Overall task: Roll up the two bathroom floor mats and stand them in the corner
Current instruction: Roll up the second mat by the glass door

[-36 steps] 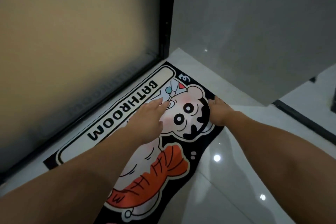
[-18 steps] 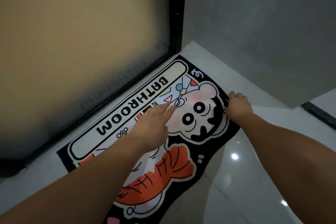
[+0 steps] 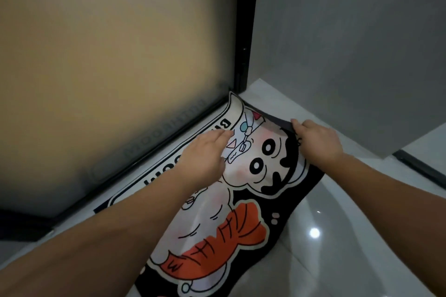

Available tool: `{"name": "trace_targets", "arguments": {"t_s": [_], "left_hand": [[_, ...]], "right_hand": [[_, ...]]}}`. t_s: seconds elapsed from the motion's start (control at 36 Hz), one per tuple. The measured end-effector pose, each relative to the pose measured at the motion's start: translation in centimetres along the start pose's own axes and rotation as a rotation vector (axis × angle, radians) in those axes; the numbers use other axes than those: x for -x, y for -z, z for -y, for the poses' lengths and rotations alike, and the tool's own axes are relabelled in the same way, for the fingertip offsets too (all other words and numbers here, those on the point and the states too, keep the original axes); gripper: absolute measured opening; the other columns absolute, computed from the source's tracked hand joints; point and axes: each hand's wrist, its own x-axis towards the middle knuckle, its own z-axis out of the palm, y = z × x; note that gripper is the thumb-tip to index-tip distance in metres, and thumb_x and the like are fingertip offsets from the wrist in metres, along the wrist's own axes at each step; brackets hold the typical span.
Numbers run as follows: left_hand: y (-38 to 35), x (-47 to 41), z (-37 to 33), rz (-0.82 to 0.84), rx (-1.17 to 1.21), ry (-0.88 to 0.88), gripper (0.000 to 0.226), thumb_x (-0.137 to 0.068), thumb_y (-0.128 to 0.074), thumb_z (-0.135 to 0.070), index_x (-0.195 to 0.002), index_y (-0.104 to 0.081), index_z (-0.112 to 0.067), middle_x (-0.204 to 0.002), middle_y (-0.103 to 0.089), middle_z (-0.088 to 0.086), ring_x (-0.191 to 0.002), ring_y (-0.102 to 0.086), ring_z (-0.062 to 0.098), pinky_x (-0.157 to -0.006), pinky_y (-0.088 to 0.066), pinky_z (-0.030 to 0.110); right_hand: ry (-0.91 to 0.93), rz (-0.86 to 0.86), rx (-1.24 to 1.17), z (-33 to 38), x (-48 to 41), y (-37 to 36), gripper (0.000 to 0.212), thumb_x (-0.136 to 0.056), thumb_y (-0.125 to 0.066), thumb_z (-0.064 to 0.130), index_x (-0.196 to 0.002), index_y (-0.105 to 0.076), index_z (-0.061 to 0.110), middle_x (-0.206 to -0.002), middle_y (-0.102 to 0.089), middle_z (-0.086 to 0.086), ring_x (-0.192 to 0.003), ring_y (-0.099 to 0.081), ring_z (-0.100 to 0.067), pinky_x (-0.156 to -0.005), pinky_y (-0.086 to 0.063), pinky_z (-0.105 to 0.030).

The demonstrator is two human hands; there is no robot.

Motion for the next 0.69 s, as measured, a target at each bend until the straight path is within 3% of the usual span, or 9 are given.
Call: {"name": "trace_targets", "arguments": {"t_s": [0.22,0.31,0.36,0.44,0.5,0.56,0.61,0.69], "left_hand": [[4.7,-1.3,-0.5,-0.220,-0.040,-0.064,0.081,-0.076,-0.067,-0.033,-0.141,-0.024,-0.013,-0.145,-0.032,0.008,-0.133,-0.025,0.024,-0.111,-0.015,0.034],[5.8,-1.7,-1.2,-0.170,0.016,-0.108,0.084,-0.070,-0.070,-0.034,-0.139,-0.027,-0.016,-0.141,-0.037,0.007,-0.130,-0.028,0.024,-0.110,-0.019,0.036],[6.1,-1.5,-1.7,-0.098,0.073,-0.130,0.066,-0.070,-0.068,-0.031,-0.128,-0.041,-0.020,-0.125,-0.050,0.005,-0.117,-0.042,0.023,-0.099,-0.031,0.034],[7.1,-1.0,-1.7,-0.027,0.189,-0.052,0.034,-0.074,-0.058,-0.018,-0.107,-0.051,-0.025,-0.097,-0.061,0.003,-0.088,-0.056,0.023,-0.070,-0.042,0.032],[8.4,-1.0,-1.3,-0.047,0.152,-0.044,0.027,-0.075,-0.054,-0.014,-0.099,-0.053,-0.025,-0.088,-0.063,0.005,-0.080,-0.057,0.026,-0.061,-0.040,0.032],[10.0,-1.1,-1.1,-0.088,0.079,-0.070,0.024,-0.075,-0.054,-0.015,-0.097,-0.055,-0.025,-0.081,-0.061,0.003,-0.075,-0.056,0.027,-0.055,-0.036,0.031],[11.6,-1.0,-1.3,-0.085,0.038,-0.093,0.022,-0.077,-0.055,-0.018,-0.096,-0.057,-0.027,-0.073,-0.053,-0.002,-0.069,-0.049,0.023,-0.049,-0.029,0.029],[13.2,-0.7,-1.8,-0.053,-0.030,-0.140,0.019,-0.078,-0.057,-0.020,-0.096,-0.059,-0.027,-0.058,-0.040,-0.009,-0.062,-0.043,0.019,-0.050,-0.027,0.029]], "right_hand": [[0.358,-0.227,0.013,2.6,3.6,12.3,0.061,-0.063,-0.073,-0.002,-0.122,-0.060,0.008,-0.086,-0.063,-0.012,-0.061,-0.060,-0.032,-0.046,-0.042,-0.030],[0.421,-0.298,-0.010,3.4,5.2,15.3,0.058,-0.062,-0.077,-0.003,-0.118,-0.063,0.007,-0.086,-0.064,-0.011,-0.060,-0.061,-0.031,-0.042,-0.048,-0.034],[0.461,-0.324,-0.017,3.8,6.0,16.9,0.055,-0.064,-0.077,-0.001,-0.117,-0.064,0.008,-0.087,-0.065,-0.011,-0.061,-0.061,-0.030,-0.042,-0.049,-0.035],[0.506,-0.246,0.049,4.4,6.1,18.5,0.055,-0.070,-0.074,0.002,-0.123,-0.060,0.011,-0.091,-0.064,-0.009,-0.067,-0.061,-0.029,-0.046,-0.047,-0.033],[0.485,-0.156,0.124,4.5,5.5,19.5,0.052,-0.082,-0.064,0.015,-0.132,-0.051,0.018,-0.101,-0.062,-0.007,-0.079,-0.061,-0.029,-0.055,-0.046,-0.034],[0.425,-0.076,0.150,4.7,4.9,20.7,0.054,-0.090,-0.045,0.045,-0.140,-0.038,0.027,-0.113,-0.055,-0.002,-0.091,-0.059,-0.026,-0.069,-0.046,-0.035],[0.360,0.012,0.100,5.5,4.5,22.0,0.074,-0.081,-0.024,0.071,-0.142,-0.032,0.032,-0.121,-0.052,0.001,-0.100,-0.056,-0.024,-0.081,-0.045,-0.035],[0.350,0.089,-0.004,7.6,4.1,23.2,0.081,-0.075,-0.012,0.076,-0.141,-0.033,0.034,-0.134,-0.050,0.004,-0.119,-0.049,-0.022,-0.095,-0.041,-0.036]]}}
